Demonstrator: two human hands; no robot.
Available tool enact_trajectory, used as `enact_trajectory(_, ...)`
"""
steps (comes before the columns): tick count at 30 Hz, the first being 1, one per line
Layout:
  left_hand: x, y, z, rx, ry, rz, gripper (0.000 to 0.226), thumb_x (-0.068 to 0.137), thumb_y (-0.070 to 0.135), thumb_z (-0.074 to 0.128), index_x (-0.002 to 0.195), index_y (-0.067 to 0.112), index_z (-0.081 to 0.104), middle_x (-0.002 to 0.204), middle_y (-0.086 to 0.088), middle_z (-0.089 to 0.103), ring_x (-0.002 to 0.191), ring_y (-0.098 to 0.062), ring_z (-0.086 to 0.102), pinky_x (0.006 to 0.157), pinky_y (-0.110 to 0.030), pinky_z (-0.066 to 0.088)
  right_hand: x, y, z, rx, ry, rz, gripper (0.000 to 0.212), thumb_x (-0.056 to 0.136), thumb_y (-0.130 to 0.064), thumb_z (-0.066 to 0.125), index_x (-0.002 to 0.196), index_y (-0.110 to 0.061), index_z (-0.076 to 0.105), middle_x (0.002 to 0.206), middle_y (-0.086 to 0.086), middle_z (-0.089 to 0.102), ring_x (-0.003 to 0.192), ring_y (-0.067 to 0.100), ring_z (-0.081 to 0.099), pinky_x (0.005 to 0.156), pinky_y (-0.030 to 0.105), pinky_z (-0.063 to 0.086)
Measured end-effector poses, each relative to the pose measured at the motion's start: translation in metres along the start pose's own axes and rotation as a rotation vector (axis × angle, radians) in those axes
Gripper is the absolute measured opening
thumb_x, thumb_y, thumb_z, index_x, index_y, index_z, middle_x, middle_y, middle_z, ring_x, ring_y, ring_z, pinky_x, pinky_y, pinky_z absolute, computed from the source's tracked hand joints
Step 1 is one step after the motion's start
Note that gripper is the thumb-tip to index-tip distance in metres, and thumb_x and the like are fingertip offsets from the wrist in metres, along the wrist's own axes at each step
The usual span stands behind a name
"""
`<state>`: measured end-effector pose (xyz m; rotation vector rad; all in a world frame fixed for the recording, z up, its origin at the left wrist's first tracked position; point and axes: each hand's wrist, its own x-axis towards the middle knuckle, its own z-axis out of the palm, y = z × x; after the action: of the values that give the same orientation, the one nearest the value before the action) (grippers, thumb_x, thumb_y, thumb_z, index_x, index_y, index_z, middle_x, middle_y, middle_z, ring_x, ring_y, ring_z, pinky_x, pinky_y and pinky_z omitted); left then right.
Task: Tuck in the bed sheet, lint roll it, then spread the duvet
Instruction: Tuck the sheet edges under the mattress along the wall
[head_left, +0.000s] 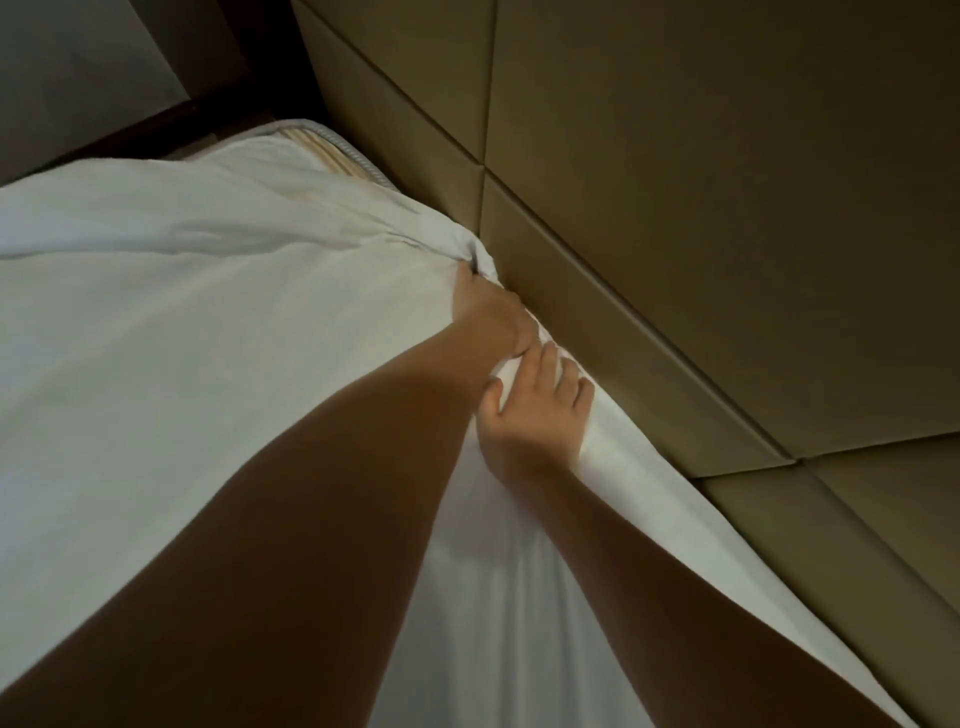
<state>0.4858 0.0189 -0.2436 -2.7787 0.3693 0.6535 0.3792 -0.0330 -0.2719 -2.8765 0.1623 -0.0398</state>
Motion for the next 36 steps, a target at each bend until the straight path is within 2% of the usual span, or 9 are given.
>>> enact_trajectory(6,-0.015,-0.011,0.025,-0.614,0.686,-0.095,0.04,0.089,0.023,0.04,0.065,0.001,0.065,0.069,-0.017,0.064,0.064,-0.022,0.048,0.072,-0.032,0.035,0.033,0.013,-0.01,0.066,-0.284,0.015,0.065,0.092,-0.056,0.034,0.143,-0.015,0.03,0.132,0.011,0.048,0.116,0.033,0.046,0.097,0.037,0.032)
enact_trajectory(9,-0.015,-0.01,0.021,-0.362,0.478,-0.054,0.048,0.093,0.03,0.03,0.086,0.008,0.072,0.092,-0.011,0.07,0.105,-0.026,0.055,0.093,-0.037,0.034,0.021,0.011,-0.002,0.033,-0.123,-0.009,0.068,0.086,-0.055,0.031,0.129,-0.007,0.05,0.106,0.015,0.062,0.091,0.036,0.058,0.081,0.038,0.043)
enact_trajectory(12,-0.004,-0.007,0.01,-0.203,0.103,-0.106,0.054,0.1,0.041,0.017,0.131,0.018,0.054,0.142,-0.002,0.047,0.144,-0.024,0.007,0.115,-0.046,-0.001,0.019,0.012,0.006,0.126,0.074,-0.077,0.056,0.082,-0.036,0.036,0.112,0.002,0.063,0.094,0.017,0.067,0.078,0.035,0.064,0.076,0.036,0.049)
enact_trajectory(15,-0.002,-0.016,0.008,-0.311,0.098,-0.011,0.048,0.101,0.038,0.021,0.13,0.021,0.054,0.143,-0.003,0.045,0.142,-0.027,0.015,0.114,-0.042,0.007,0.017,0.014,0.004,0.116,0.126,-0.217,0.055,0.083,-0.026,0.032,0.125,0.001,0.056,0.122,0.019,0.061,0.109,0.032,0.059,0.096,0.035,0.03)
enact_trajectory(18,-0.024,-0.054,0.016,-0.51,0.488,-0.032,0.034,0.094,0.022,0.037,0.113,0.015,0.065,0.121,-0.008,0.061,0.116,-0.024,0.049,0.101,-0.034,0.03,0.018,0.012,-0.001,0.063,0.06,-0.246,0.058,0.086,-0.028,0.025,0.137,-0.013,0.048,0.139,0.014,0.049,0.123,0.028,0.05,0.096,0.034,0.021)
enact_trajectory(23,-0.046,-0.127,0.062,-0.455,0.544,-0.27,0.048,0.1,0.033,0.025,0.148,0.024,0.027,0.156,-0.008,0.018,0.144,-0.024,0.013,0.114,-0.036,0.004,0.029,-0.006,-0.019,-0.066,-0.085,-0.293,0.074,0.083,-0.043,0.003,0.141,-0.017,0.041,0.15,0.005,0.035,0.134,0.025,0.032,0.104,0.039,0.017)
enact_trajectory(30,-0.049,-0.118,0.074,-0.728,0.868,-0.624,0.036,0.088,0.018,0.053,0.12,0.002,0.052,0.124,-0.021,0.051,0.116,-0.033,0.048,0.104,-0.036,0.031,0.052,-0.09,0.008,-0.042,-0.273,-0.311,0.057,0.097,-0.05,0.021,0.149,-0.037,0.002,0.159,0.005,-0.003,0.145,0.027,-0.003,0.115,0.043,-0.007)
enact_trajectory(33,-0.042,-0.131,0.054,-0.656,0.666,-0.945,0.051,0.077,0.037,0.064,0.109,-0.002,0.056,0.102,-0.019,0.059,0.095,-0.029,0.059,0.09,-0.03,0.042,0.052,-0.084,0.018,-0.024,-0.217,-0.306,0.06,0.091,-0.053,0.011,0.149,-0.039,0.004,0.159,0.003,-0.003,0.145,0.027,-0.002,0.115,0.044,-0.005)
enact_trajectory(36,-0.019,-0.154,0.029,-0.839,0.396,-0.839,0.075,0.089,0.051,0.052,0.135,-0.006,0.034,0.14,-0.024,0.034,0.129,-0.033,0.035,0.11,-0.036,0.024,0.053,-0.085,0.022,0.022,-0.176,-0.307,0.067,0.084,-0.051,0.008,0.149,-0.037,0.015,0.158,0.007,0.009,0.144,0.029,0.01,0.115,0.047,0.002)
